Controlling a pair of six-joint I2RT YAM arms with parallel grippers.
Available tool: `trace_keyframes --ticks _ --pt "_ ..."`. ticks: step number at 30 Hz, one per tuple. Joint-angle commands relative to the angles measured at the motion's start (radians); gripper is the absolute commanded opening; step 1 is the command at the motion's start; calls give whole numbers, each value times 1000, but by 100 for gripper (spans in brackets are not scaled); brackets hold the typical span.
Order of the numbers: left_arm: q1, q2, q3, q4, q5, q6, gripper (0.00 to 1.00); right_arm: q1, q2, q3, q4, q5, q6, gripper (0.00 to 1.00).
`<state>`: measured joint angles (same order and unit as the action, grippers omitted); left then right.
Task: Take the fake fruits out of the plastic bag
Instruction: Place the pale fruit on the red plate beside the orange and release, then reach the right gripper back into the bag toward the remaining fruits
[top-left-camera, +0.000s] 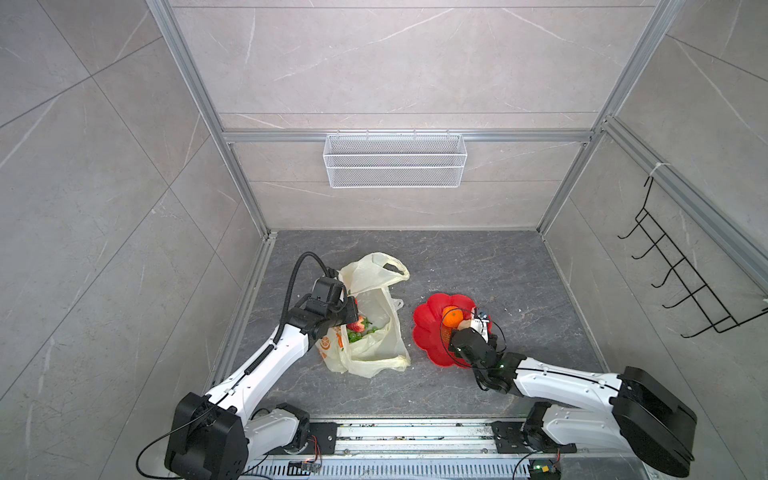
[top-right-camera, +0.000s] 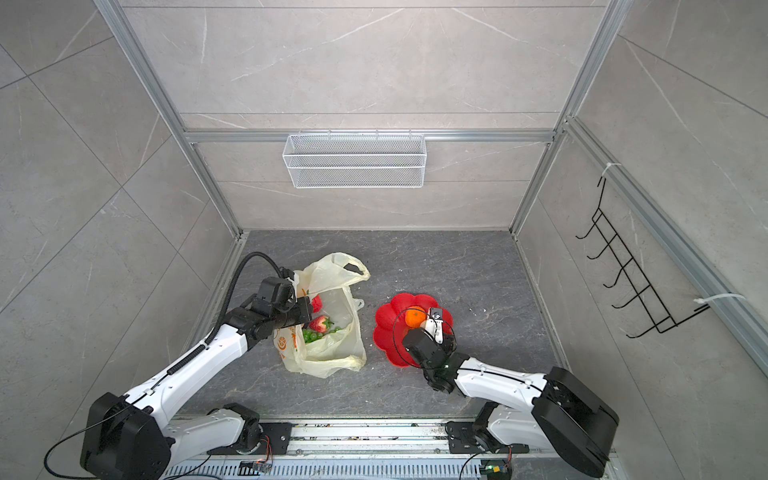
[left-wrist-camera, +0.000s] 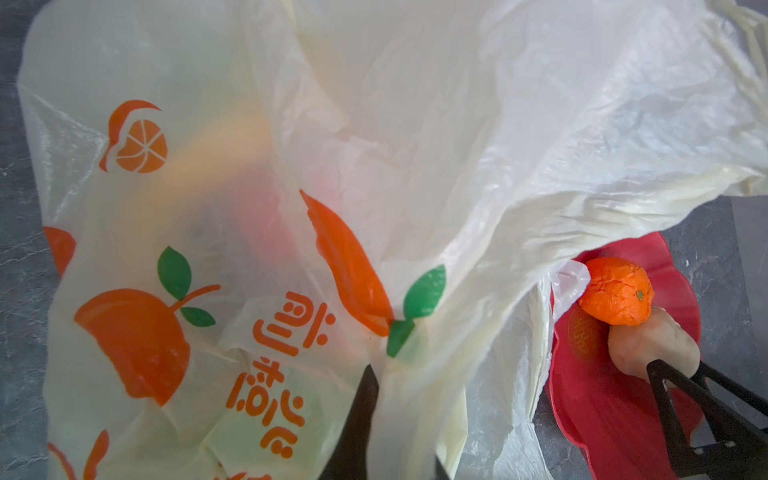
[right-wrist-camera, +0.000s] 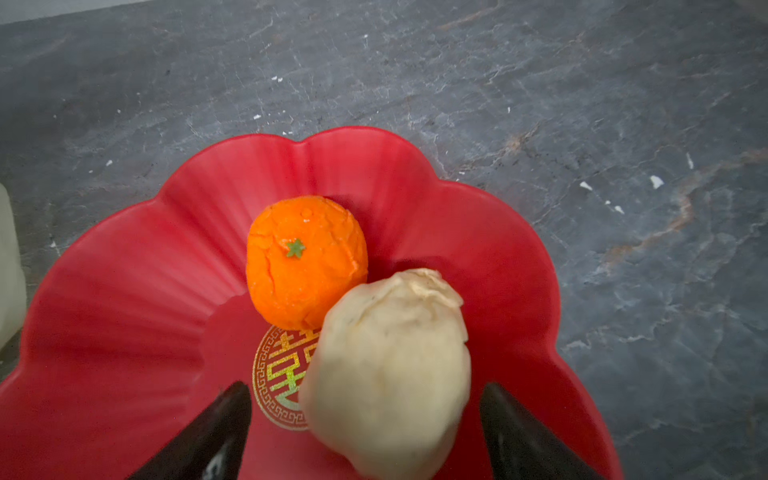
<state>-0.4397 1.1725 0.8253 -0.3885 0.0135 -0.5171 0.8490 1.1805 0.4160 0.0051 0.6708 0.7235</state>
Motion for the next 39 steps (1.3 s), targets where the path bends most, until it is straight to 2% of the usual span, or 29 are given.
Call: trace_keyframes --ticks 1,5,10,15,20,24,27,30,34,39 --pt "-31 2 48 19 19 45 9 4 -63 16 -101 21 -8 92" --pt "-46 -8 34 5 11 55 8 4 -130 20 -124 6 -27 93" --pt "-49 -48 -4 -1 -4 46 8 4 -137 66 -179 -4 -27 94" --pt "-55 -121 -46 -12 -39 43 7 44 -157 140 -129 -164 -134 86" --pt "-71 -205 -109 -7 -67 24 6 148 16 314 -32 -399 -221 73" --pt "-71 -260 -150 -30 -153 -16 5 177 201 458 42 -510 -228 66" --pt "-68 -297 -166 -60 -240 -54 5 177 340 561 90 -548 -233 62" --pt "-51 -301 -149 -98 -318 -95 7 177 477 655 141 -627 -241 60" --pt "18 -249 -93 -89 -237 -109 8 177 629 757 159 -625 -253 60" --pt "44 -176 -25 -65 -198 -81 8 176 740 812 228 -610 -284 62"
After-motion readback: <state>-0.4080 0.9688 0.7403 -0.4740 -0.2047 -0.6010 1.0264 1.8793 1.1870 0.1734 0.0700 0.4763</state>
